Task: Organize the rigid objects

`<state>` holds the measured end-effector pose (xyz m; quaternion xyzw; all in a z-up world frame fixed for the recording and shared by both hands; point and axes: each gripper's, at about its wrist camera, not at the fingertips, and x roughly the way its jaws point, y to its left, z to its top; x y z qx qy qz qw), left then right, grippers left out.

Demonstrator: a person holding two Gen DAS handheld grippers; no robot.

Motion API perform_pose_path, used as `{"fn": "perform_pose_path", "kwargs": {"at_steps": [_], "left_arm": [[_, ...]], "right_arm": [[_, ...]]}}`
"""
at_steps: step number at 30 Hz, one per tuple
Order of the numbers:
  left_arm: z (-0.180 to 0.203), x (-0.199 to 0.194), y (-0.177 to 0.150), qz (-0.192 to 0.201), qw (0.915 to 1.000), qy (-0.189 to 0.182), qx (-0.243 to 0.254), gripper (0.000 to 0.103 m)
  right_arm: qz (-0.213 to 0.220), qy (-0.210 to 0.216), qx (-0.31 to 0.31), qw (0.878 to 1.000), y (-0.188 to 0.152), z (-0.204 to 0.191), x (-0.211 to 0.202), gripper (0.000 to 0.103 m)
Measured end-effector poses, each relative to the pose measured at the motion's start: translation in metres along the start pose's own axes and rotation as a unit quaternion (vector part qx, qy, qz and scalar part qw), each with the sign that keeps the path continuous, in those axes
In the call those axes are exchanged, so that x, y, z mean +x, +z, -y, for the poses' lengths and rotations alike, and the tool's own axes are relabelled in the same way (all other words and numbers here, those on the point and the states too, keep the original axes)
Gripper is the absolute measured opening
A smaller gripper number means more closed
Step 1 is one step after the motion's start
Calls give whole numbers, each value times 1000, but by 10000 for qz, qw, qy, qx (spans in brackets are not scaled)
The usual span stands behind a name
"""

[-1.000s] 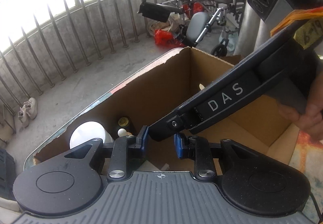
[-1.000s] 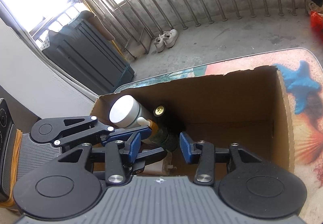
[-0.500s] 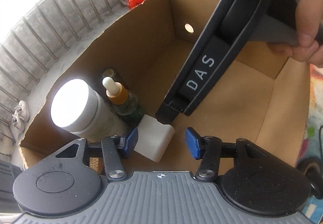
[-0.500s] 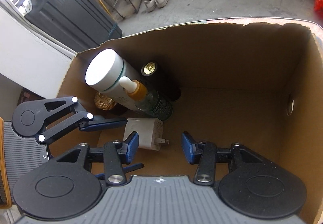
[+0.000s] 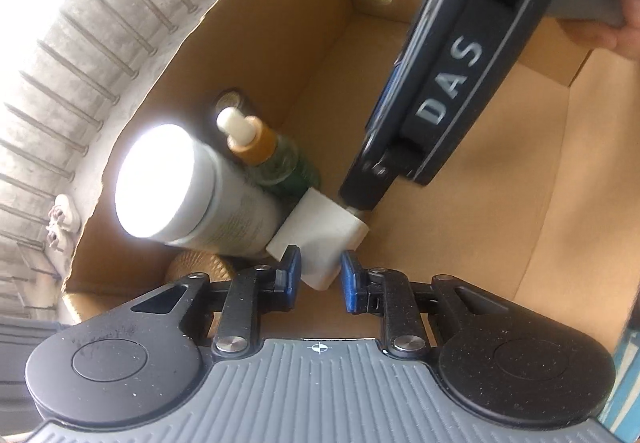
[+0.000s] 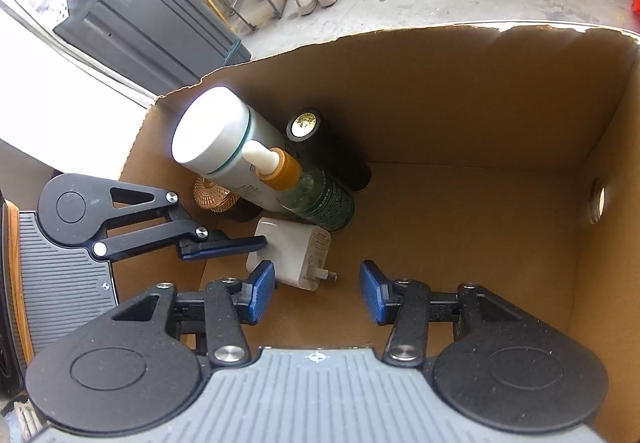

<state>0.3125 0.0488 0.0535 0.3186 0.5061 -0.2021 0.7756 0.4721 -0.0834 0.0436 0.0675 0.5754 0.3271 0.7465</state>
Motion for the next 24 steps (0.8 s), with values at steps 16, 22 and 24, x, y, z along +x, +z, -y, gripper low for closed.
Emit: {"fn": "perform_pose_path", "kwargs": {"at_steps": [16,22,24], "left_arm": [[25,11,8,19,9999,-107,106,24],[17,6,-9,-32,9992,-189,-351,21],[18,5,-11,-32,9991,-208,-357,21]], "right_arm": [[333,275,575,9974,-1,22,-9,50],[365,281,476,9978,-2,17,-8,50],[359,267,484,9978,-2,17,-7,50]]}}
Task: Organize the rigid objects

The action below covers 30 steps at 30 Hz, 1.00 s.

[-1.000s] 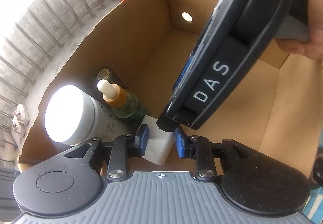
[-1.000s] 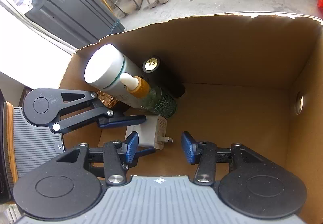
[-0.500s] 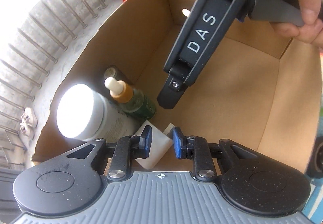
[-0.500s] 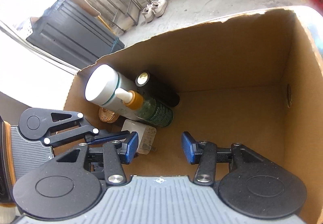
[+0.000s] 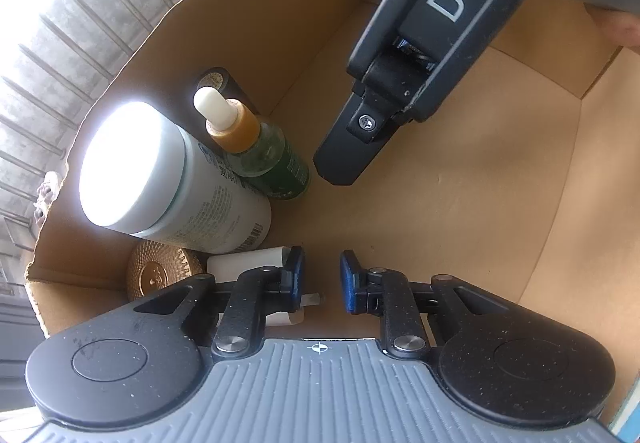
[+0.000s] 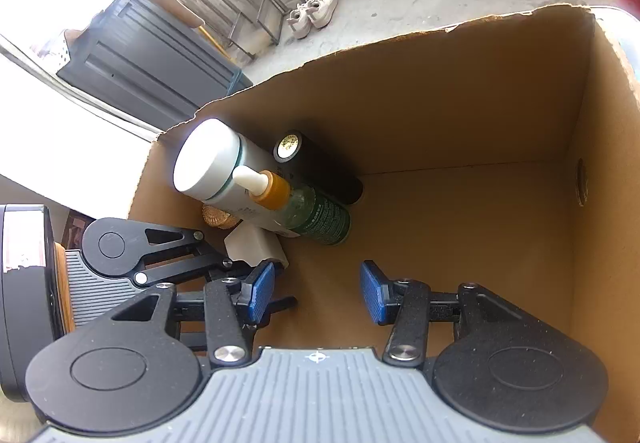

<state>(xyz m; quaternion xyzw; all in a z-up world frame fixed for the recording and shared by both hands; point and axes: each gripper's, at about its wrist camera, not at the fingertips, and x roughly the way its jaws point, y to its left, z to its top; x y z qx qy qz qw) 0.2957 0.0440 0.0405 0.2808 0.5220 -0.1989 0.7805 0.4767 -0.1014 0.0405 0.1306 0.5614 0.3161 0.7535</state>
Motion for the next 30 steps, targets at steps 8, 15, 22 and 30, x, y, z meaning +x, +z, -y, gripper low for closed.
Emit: {"fn": "perform_pose_path", "kwargs": {"at_steps": [8,15,22,30], "left_arm": [[19,-41,-15,375,9984,392,127,26],[39,-135,-46,1739,9795,394,-933,34],[92,-107,-62,2654,9542,-366,-1329,40],[146,-77,-64,2754,9524,-925,-920,40]], "right_arm": [[212,172,4,9996,-3,1,-3,50],[691,565,-401,9952,-28,-17,-46,51],[985,1026,-644,9877,-110,-44,-111,56],[1072,193,-605,9922,-190,-21,-145,64]]}}
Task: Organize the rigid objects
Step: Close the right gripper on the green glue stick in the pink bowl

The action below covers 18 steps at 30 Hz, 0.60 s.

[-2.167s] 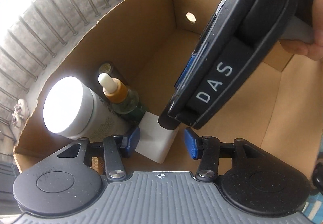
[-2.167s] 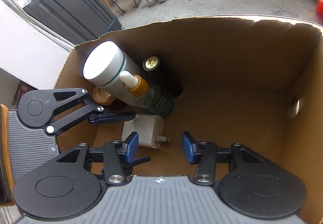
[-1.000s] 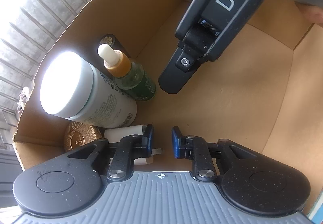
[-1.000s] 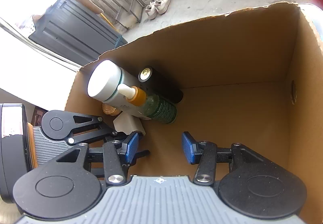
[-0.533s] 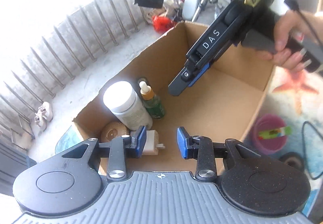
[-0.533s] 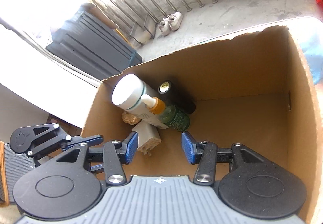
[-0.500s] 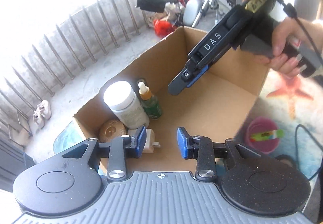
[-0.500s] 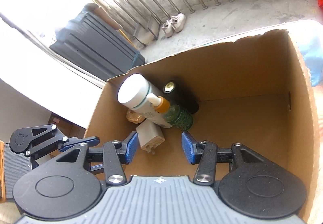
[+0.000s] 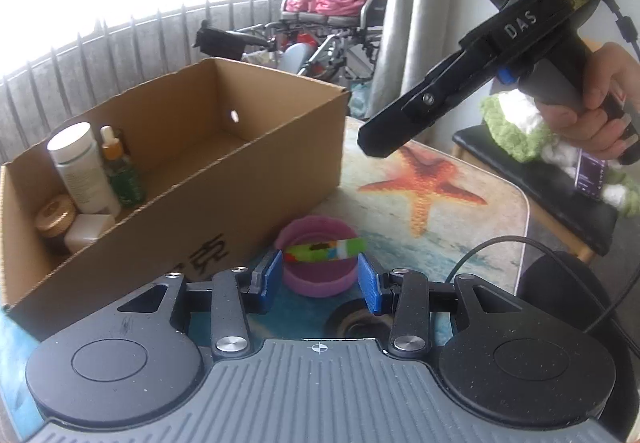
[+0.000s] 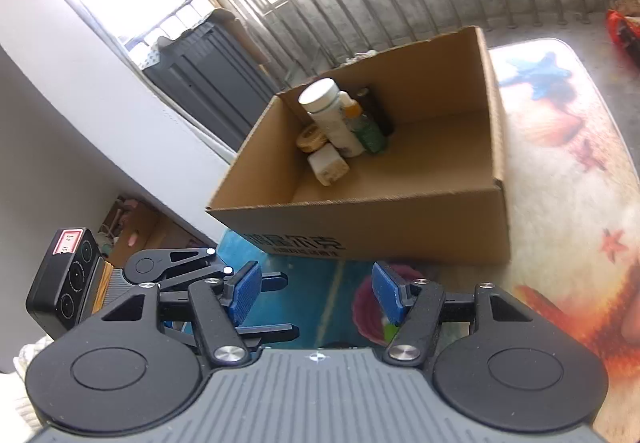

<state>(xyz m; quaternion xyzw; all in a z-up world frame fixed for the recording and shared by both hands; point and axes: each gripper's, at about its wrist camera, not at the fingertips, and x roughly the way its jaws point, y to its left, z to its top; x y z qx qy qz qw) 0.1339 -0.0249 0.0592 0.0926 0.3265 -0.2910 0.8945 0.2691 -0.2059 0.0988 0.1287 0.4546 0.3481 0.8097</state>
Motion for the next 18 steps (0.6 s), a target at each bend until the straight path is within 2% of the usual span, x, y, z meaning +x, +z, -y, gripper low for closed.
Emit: {"fn": "perform_pose_path", "kwargs": {"at_steps": [3,4,6,7,8,11,12,14,17,18], "left_arm": [[17,14,3,70,9994,-12,341,40],[29,20,2,124,9968,304,730,40],[45,30,2,3,9830,769,1667,40],[52,35,2,-43,9726,908,2140,40],[54,39,2,-101,9684,935,2310,40],[50,50,6,-455,9657,737,2447,40],[50,55,6,-582,9608,710,2617,40],[52,62,6,-686,9472,715,3050,40],[55,73,10,-987,9289,491,3536,40],[57,76,11,-1028,9178,512,3801,39]], "right_arm": [[76,-381,67,9992,-14,17,2,64],[95,-407,97,9991,-16,21,4,64],[97,-406,162,9990,-22,27,9,64],[68,-372,166,9991,-23,29,11,64],[46,-335,164,9993,-23,31,14,64],[-11,-290,122,9995,-26,38,14,64],[-9,-287,135,9995,-26,40,17,64],[15,-218,240,9995,-26,46,21,64],[1,-171,340,9993,-26,53,25,64],[-4,-166,349,9993,-27,54,25,64]]}}
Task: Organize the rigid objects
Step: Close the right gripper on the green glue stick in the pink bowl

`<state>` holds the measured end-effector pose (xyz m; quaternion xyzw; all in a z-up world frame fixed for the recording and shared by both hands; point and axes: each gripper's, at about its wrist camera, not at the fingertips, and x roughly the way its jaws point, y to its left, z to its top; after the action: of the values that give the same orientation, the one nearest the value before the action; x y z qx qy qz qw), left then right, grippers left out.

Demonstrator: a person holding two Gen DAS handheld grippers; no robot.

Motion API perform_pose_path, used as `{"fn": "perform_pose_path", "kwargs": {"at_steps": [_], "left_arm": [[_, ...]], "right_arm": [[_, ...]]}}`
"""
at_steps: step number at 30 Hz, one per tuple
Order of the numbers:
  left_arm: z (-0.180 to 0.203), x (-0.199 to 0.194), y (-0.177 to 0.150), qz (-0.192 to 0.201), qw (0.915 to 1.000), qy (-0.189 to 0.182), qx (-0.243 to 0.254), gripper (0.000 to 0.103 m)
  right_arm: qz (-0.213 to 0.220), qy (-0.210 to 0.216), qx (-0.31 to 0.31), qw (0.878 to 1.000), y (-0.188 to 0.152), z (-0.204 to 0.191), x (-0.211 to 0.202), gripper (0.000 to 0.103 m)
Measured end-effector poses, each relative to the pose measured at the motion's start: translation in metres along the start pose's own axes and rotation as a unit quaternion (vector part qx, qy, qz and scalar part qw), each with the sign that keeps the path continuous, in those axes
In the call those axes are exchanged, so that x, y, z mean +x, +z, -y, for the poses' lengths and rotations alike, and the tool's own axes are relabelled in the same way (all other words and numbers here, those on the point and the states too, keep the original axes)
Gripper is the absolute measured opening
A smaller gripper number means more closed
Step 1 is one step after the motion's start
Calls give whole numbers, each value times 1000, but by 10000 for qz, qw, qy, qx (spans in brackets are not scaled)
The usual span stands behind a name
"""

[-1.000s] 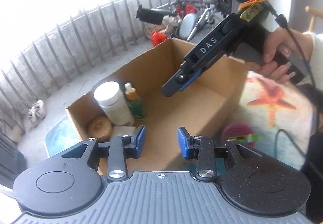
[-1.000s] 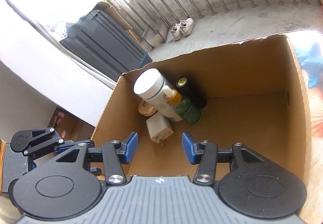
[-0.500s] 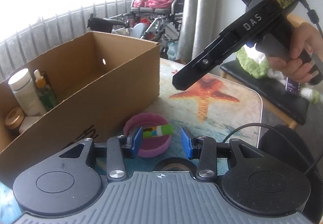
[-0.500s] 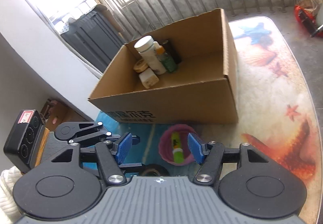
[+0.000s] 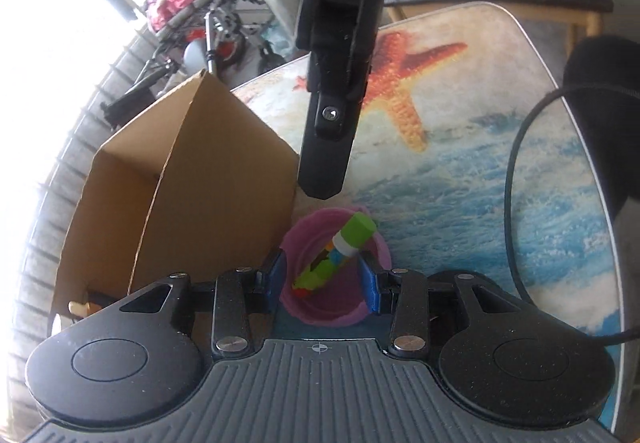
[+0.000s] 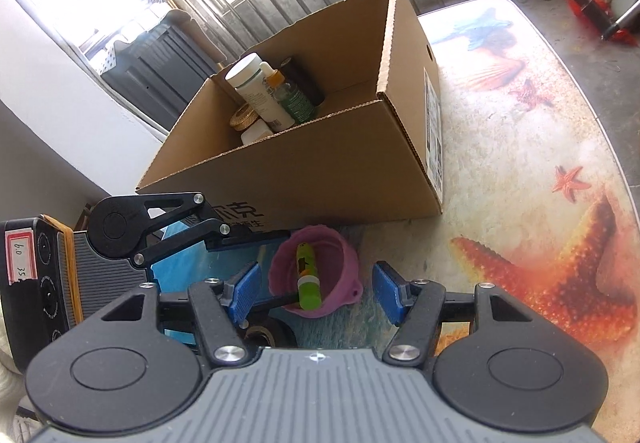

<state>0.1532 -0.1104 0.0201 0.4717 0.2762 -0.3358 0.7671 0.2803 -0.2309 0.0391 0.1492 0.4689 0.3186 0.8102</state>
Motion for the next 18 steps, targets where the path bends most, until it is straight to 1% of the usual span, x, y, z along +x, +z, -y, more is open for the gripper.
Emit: {"fn": "perform_pose_path", "kwargs": {"at_steps": [1,2,3,4,5,8,10,11,13,14,15,16,17,18], "left_arm": [[1,2,3,-59,9997,-13,241,39],[0,4,5,-119,9991,-120,387,37],[-1,7,8,-162,9985,-229,461,31],[-1,11,10,-246,9982,-286,458,28],[-1,14,12,-367,9977,-348,442,20],[5,18,13,-471,9974,-227,491,14],[4,14,12,-353,9989,-238,179,14],[4,12,11,-320,9991,-242,115,14],[6,3,9,-171,9998,-34,-15,14],[5,1,9,-181,9997,-106,-99,14],[4,-3,8,-106,9995,-96,-275,14],[2,-6,8,-26,9990,-27,-446,14],[2,-9,7,-7,9986,-48,-535,14],[0,-12,8,93,9977,27,-677,14]], "right_arm": [[7,18,18,10000,-1,2,0,64],[12,41,34,10000,-1,4,-1,64],[12,65,55,10000,-1,6,-1,64],[18,73,90,9999,-1,8,-2,64],[36,77,120,9999,-1,9,-3,64],[85,147,158,9997,-1,12,-5,64],[102,200,219,9995,-1,13,-5,64],[108,268,261,9992,-1,14,-6,64],[94,385,326,9987,-1,14,-6,64],[88,478,390,9981,0,14,-4,65],[59,606,519,9968,1,14,-2,66],[13,673,599,9959,1,14,1,66],[-14,713,646,9954,2,13,3,66],[15,732,642,9952,2,11,4,66]]}}
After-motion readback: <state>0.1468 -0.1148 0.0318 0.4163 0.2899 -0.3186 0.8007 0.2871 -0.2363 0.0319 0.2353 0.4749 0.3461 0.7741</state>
